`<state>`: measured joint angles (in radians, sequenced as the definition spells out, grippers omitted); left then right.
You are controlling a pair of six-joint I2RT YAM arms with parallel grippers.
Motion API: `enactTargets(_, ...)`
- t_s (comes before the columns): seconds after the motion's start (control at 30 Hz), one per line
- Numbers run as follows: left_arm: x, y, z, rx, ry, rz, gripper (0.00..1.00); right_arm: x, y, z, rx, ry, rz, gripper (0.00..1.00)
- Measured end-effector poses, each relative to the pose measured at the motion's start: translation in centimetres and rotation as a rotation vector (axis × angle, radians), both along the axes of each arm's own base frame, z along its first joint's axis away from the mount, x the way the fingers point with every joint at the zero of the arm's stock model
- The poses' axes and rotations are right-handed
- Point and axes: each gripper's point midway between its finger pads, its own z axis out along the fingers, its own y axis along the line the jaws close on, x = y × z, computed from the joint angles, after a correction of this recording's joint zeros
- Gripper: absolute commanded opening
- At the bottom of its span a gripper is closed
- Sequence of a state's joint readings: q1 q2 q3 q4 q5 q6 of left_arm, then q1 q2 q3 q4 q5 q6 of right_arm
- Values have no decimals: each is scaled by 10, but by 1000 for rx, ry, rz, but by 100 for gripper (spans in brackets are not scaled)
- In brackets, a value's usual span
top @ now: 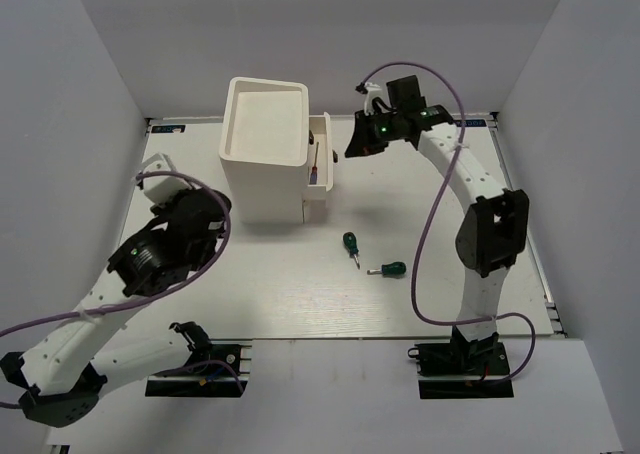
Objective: Sort the tools into containers
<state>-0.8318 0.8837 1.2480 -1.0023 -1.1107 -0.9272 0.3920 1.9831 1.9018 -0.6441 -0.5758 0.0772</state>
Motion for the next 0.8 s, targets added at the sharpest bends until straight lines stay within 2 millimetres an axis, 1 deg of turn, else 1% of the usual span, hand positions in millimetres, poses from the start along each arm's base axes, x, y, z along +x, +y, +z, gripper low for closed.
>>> enactTargets(0.03, 5, -1, -5, 18, 16, 6, 39, 4, -10, 6, -33, -47, -24, 0)
enactTargets(0.1, 19, -8, -16, 64, 72, 4, 43, 13, -28, 15, -77, -116, -64, 0)
enactTargets(0.13, 29, -13, -19, 92, 107, 2, 45, 17, -35, 16, -98, -139, -79, 0)
enactTargets(0.2, 52, -24, -17, 141, 157, -14, 50, 20, -50, 8, -139, -151, -106, 0)
enactTargets(0.23, 65, -30, -12, 163, 165, -27, 54, 19, -57, -1, -162, -138, -115, 0)
enactTargets(0.27, 78, -35, -4, 178, 161, -44, 60, 17, -64, -12, -186, -123, -120, 0)
enactTargets(0.3, 90, -37, 6, 191, 157, -61, 62, 15, -70, -24, -210, -107, -125, 20)
enactTargets(0.37, 111, -33, 34, 191, 126, -69, 66, 9, -78, -43, -251, -72, -119, 32)
enactTargets(0.4, 125, -28, 56, 184, 99, -63, 66, 7, -81, -49, -268, -62, -111, 38)
enactTargets(0.43, 140, -24, 80, 167, 61, -62, 66, 6, -81, -53, -278, -55, -101, 38)
enactTargets(0.47, 158, -17, 103, 146, 21, -53, 65, 7, -81, -55, -281, -57, -93, 34)
enactTargets(0.5, 171, -11, 117, 126, -9, -46, 63, 9, -80, -56, -281, -56, -81, 30)
enactTargets(0.53, 185, 0, 124, 108, -23, -45, 58, 13, -76, -56, -274, -58, -69, 16)
enactTargets(0.57, 198, 15, 120, 89, -14, -43, 40, 19, -73, -57, -266, -67, -60, 8)
enactTargets(0.6, 208, 30, 107, 72, 17, -37, 31, 24, -69, -58, -258, -71, -51, 1)
enactTargets(0.63, 217, 49, 86, 57, 63, -33, 24, 29, -65, -60, -249, -67, -43, 0)
enactTargets(0.67, 222, 65, 58, 37, 127, -34, 17, 35, -60, -61, -236, -67, -37, 0)
enactTargets(0.7, 223, 84, 22, 8, 207, -30, 8, 41, -54, -64, -224, -68, -29, 0)
enactTargets(0.73, 222, 95, -9, -22, 276, -29, 6, 47, -50, -66, -216, -68, -24, 0)
enactTargets(0.77, 218, 102, -38, -52, 339, -37, 6, 52, -45, -68, -207, -69, -18, 0)
enactTargets(0.8, 212, 105, -69, -83, 408, -52, 6, 58, -40, -70, -195, -74, -12, 0)
